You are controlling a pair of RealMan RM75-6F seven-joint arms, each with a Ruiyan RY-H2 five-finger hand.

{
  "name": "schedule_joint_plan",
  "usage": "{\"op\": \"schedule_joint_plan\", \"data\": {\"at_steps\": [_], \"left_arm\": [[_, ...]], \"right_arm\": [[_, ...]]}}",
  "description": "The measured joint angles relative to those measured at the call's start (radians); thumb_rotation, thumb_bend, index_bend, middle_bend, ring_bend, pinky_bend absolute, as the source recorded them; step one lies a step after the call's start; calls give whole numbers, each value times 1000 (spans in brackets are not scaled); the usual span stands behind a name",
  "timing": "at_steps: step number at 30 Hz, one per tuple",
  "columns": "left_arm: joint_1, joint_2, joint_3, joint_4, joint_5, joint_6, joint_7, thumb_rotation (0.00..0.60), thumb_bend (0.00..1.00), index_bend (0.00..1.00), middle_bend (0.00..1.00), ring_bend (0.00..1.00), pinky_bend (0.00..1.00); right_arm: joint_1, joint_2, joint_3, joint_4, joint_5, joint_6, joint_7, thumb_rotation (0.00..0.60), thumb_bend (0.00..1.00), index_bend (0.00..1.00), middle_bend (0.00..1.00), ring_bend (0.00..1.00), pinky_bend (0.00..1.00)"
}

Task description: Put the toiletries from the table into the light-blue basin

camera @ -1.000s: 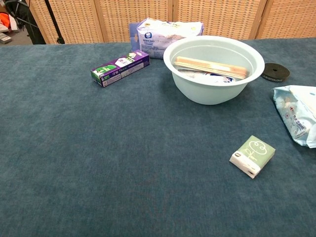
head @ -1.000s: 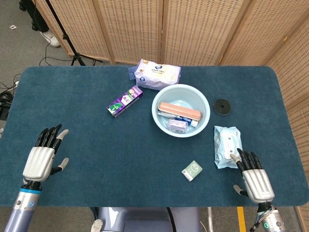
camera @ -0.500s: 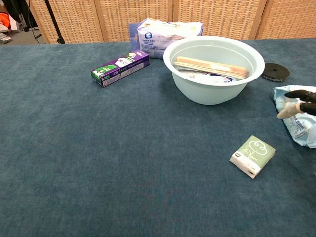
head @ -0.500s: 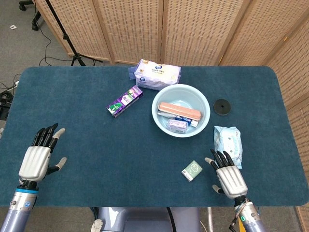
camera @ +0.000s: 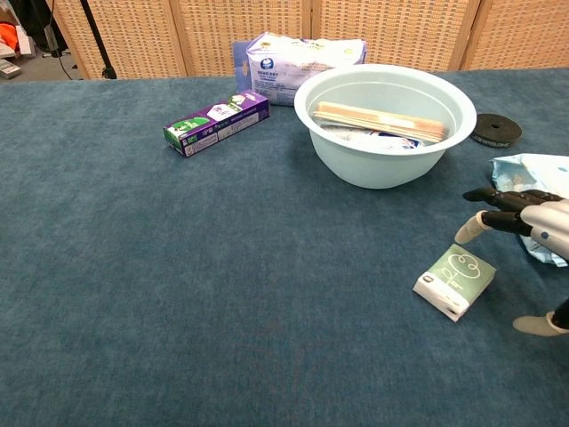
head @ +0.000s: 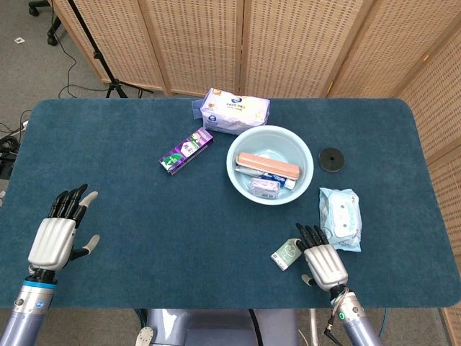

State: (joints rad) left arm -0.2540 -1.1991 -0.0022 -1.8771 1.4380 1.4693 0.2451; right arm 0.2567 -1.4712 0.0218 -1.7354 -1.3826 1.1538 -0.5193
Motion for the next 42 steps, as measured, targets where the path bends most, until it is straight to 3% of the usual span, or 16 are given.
{"op": "schedule_joint_plan", "data": {"at_steps": [13, 21, 30, 42], "left_arm": [[16, 6, -14, -1, 20, -9, -19, 600, 279, 107, 0, 0, 12], [27, 12, -18, -13, 33, -10, -24, 600, 279, 107, 0, 0, 12], [34, 16, -27, -18, 34, -16, -29, 600, 278, 108, 0, 0, 12], [41, 22, -41, -23, 31, -19, -42, 600, 279, 108, 0, 0, 12]], "right_arm": [[50, -50, 12, 41, 59, -41, -39, 600, 182, 297, 0, 0, 0], [65, -80, 10, 91, 69, -40, -32, 600, 196, 394, 34, 0, 3], [66, -102, -4, 136, 19, 3, -5, 600, 208, 539, 162, 62, 143], [67, -90, -5, 113, -6, 43, -26, 600, 231, 573, 198, 97, 180]]}}
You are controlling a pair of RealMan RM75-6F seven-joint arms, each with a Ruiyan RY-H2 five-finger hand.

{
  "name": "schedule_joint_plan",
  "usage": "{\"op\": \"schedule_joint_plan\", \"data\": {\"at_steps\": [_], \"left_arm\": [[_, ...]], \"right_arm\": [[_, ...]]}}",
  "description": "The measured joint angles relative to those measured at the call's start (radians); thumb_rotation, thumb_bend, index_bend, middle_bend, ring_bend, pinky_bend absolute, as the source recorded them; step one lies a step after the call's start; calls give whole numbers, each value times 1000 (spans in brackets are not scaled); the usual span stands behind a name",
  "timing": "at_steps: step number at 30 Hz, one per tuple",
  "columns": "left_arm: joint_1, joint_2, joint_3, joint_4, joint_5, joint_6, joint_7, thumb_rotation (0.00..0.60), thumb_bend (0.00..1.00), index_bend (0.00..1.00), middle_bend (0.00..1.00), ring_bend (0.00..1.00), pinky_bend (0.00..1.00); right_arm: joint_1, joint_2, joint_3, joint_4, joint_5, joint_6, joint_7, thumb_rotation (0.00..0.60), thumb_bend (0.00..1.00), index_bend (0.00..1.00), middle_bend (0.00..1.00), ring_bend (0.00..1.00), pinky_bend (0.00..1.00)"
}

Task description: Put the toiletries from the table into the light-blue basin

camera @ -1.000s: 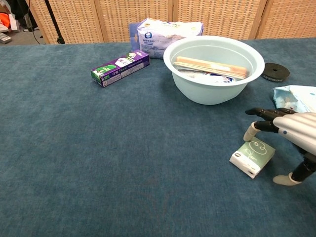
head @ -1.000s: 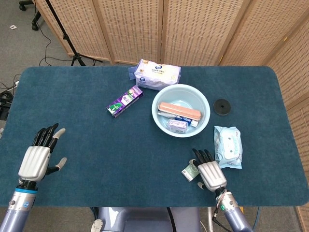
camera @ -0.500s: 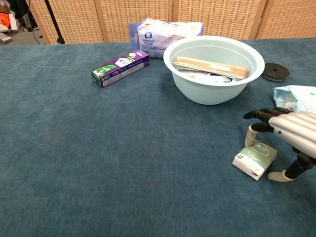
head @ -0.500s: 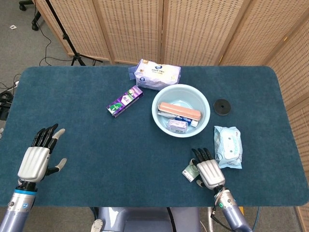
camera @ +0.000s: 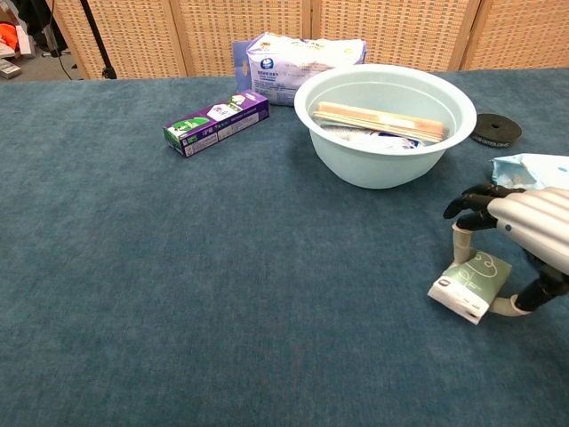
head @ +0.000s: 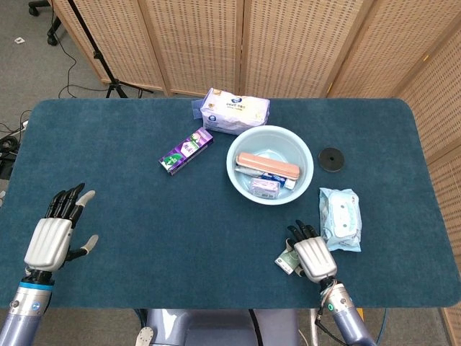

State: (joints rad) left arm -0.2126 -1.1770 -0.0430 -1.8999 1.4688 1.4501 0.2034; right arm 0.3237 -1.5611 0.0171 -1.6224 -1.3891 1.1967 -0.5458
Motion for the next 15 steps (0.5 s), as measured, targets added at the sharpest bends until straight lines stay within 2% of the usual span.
{"op": "schedule_joint_plan", "data": {"at_steps": [9, 15], "left_arm": [[-2, 2, -13, -1, -10, -9, 0, 600, 278, 107, 0, 0, 12], [1, 4, -15, 10, -15, -14, -10, 600, 279, 108, 0, 0, 12]], "right_arm": [[27, 50, 39, -88, 3, 12, -87, 600, 234, 573, 198, 98, 180], [68, 81, 90, -158, 23, 7, -159, 600, 234, 573, 198, 98, 191]]}}
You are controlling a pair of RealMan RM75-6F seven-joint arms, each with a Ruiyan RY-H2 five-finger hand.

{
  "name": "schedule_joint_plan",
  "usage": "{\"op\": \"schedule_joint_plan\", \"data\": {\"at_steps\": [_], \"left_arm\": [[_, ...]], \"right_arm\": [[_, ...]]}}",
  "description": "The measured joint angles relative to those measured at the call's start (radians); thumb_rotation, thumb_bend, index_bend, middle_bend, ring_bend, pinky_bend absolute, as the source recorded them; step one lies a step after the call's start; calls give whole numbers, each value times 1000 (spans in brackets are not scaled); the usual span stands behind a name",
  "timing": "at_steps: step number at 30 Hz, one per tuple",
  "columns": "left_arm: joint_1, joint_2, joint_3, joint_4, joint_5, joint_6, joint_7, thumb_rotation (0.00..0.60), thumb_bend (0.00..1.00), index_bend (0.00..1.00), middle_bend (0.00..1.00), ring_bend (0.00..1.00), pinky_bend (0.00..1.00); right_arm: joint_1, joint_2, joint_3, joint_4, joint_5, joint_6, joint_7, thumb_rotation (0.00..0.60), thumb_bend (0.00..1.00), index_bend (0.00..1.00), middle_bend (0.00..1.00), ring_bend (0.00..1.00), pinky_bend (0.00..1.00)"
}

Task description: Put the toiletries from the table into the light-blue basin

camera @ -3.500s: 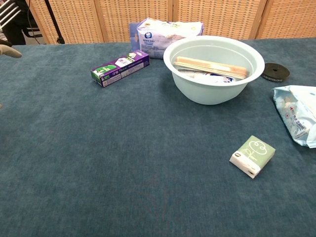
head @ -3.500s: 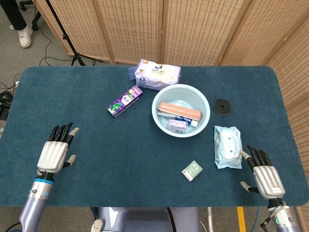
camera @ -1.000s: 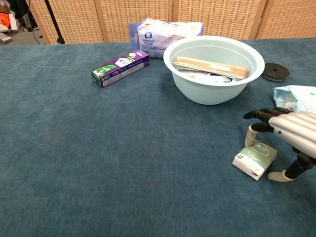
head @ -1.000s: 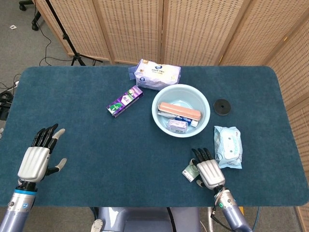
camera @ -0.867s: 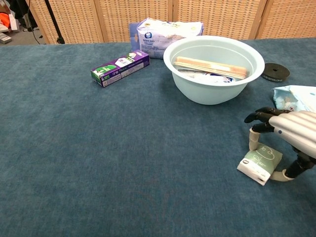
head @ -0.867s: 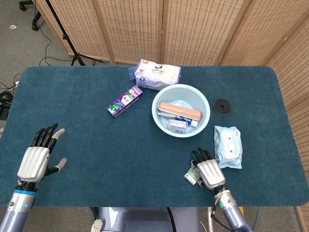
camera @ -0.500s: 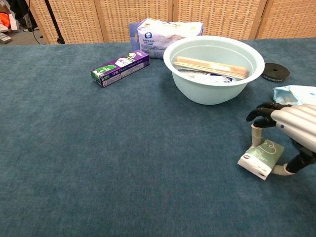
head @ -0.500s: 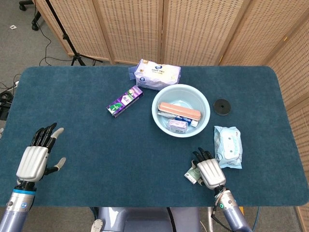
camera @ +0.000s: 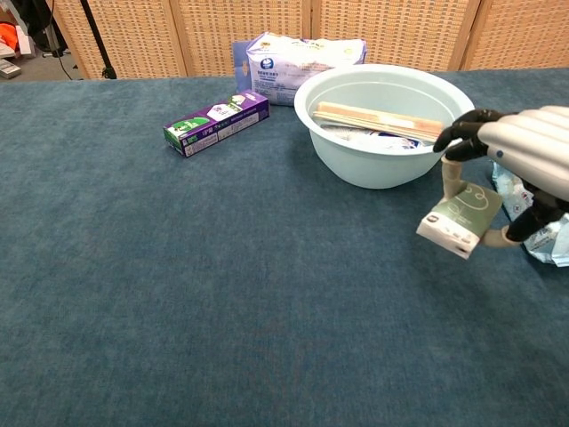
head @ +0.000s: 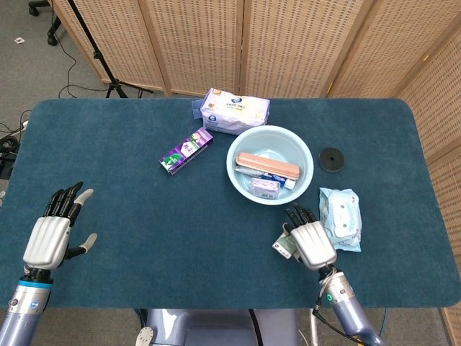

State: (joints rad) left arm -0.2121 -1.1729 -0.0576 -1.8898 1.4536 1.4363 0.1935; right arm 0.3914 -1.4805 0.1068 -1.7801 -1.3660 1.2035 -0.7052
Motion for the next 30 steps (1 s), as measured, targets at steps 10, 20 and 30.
{"op": "schedule_joint_plan", "data": {"at_steps": [10, 20, 30], "left_arm": [[-2, 10, -21, 3, -33, -12, -23, 600, 279, 107, 0, 0, 12], [-8, 17, -35, 9, -64, -33, -43, 600, 279, 107, 0, 0, 12], [-19, 6, -48, 34, -115, -62, -38, 600, 279, 107, 0, 0, 12]], "right_arm": [[145, -27, 123, 9, 131, -84, -92, 600, 232, 573, 198, 97, 191], [309, -85, 225, 167, 242, -167, -155, 600, 233, 573, 198, 97, 191], [448, -140, 271, 390, 331, -254, -142, 600, 232, 573, 197, 97, 191]]}}
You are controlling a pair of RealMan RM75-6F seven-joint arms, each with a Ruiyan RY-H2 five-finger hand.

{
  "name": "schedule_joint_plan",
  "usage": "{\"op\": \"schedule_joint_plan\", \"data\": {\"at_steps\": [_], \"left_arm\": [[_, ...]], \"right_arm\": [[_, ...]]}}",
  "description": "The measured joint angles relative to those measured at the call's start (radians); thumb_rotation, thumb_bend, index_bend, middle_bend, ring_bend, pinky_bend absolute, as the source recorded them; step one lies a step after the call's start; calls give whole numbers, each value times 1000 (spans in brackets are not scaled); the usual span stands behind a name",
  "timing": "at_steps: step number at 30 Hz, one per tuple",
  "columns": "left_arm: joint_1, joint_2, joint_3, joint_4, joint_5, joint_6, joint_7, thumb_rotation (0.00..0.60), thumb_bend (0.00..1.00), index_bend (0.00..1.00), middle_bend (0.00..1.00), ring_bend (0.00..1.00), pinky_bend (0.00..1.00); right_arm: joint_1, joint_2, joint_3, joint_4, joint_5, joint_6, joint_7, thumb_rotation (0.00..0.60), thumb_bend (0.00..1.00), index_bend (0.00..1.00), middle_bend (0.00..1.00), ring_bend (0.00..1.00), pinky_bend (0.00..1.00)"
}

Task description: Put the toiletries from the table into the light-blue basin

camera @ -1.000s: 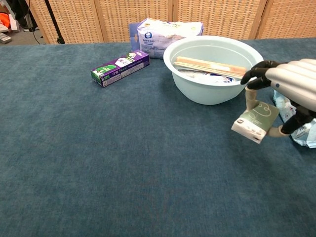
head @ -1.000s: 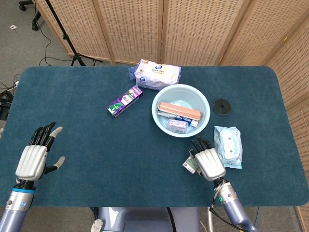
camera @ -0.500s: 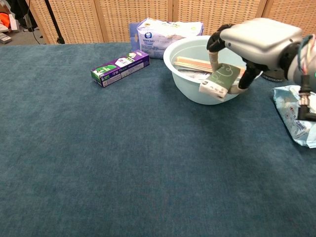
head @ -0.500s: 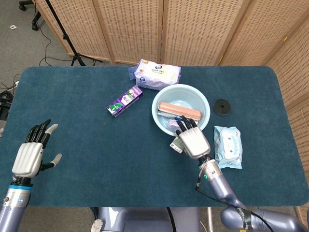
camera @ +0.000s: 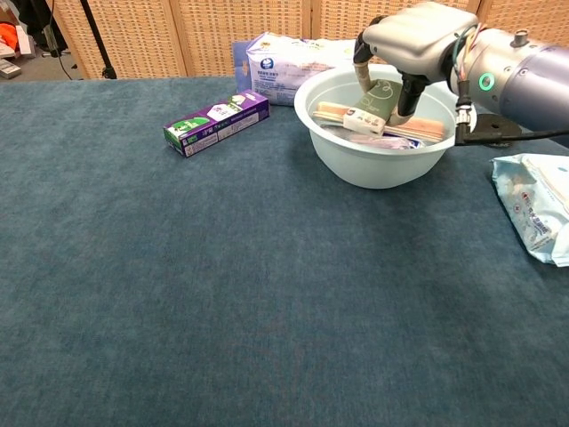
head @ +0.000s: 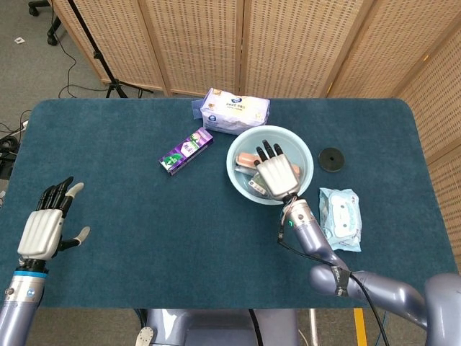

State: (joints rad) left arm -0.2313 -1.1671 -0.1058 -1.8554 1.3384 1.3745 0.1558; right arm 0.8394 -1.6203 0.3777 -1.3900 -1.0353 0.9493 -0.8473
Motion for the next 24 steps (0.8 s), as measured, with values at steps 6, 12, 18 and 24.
{"op": "schedule_joint_plan", "data": {"at_steps": [6, 12, 18, 24], "left_arm": [[-2, -4, -2, 8, -11, -7, 2, 600, 279, 108, 0, 0, 12], [-3, -8, 0, 9, -11, -9, 7, 600, 278, 107, 0, 0, 12], [0, -12, 7, 4, 5, 0, 18, 600, 278, 108, 0, 0, 12], [4, -11, 14, 1, 11, 3, 26, 600, 279, 56, 0, 0, 3]], "right_arm": [[42, -35, -13, 101, 29, -31, 73, 600, 207, 403, 11, 0, 121], [39, -17, -45, 93, 18, -18, 131, 600, 150, 203, 0, 0, 7], [25, 30, -60, 29, 10, 17, 131, 600, 131, 171, 0, 0, 0], [-25, 112, -93, -134, 1, 94, 106, 600, 131, 155, 0, 0, 0]]}}
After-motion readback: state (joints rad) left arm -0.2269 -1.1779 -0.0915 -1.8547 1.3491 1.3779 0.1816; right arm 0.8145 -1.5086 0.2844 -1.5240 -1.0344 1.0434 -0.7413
